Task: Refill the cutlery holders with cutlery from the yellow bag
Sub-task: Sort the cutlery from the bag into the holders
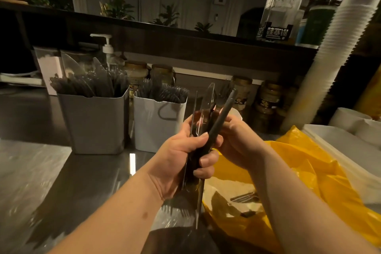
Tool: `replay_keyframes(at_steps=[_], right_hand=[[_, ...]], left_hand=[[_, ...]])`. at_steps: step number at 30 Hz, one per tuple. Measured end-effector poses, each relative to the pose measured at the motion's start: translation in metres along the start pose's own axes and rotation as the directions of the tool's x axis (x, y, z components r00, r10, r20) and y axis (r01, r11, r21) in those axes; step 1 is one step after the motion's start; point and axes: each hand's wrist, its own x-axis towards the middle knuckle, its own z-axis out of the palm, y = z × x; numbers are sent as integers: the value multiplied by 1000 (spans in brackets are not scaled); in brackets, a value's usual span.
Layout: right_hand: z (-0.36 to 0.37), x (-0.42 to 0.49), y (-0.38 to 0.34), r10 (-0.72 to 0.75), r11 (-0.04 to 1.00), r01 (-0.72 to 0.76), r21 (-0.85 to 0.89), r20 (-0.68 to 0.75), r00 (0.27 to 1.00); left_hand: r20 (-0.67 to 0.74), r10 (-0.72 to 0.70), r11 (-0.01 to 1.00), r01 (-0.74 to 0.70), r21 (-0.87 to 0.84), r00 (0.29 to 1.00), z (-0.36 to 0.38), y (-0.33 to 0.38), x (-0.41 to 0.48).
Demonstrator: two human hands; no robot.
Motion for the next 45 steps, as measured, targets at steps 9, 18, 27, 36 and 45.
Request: replay_keyframes(at_steps=[9, 18, 27, 36, 45], right_hand=[[-3, -1, 13, -60, 966, -11, 257, 269, 961], [-4, -1, 14, -88, 945, -30, 326, 339, 937], [11, -1, -3, 19, 1000, -19, -7, -92, 996], [13, 14, -16, -64, 991, 3, -134, -452, 890], [4, 35, -25, -132, 968, -18, -251, -570, 811]], left_hand=[[46, -66, 997, 67, -24, 997, -2, -4, -1], [170, -48, 996, 60, -71, 984, -5, -2, -2], [-64, -31, 998, 27, -53, 997, -4, -3, 0], [-53, -116, 992, 113, -48, 992, 1, -3, -3], [-230, -66, 989, 94, 111, 971, 6, -4, 1]])
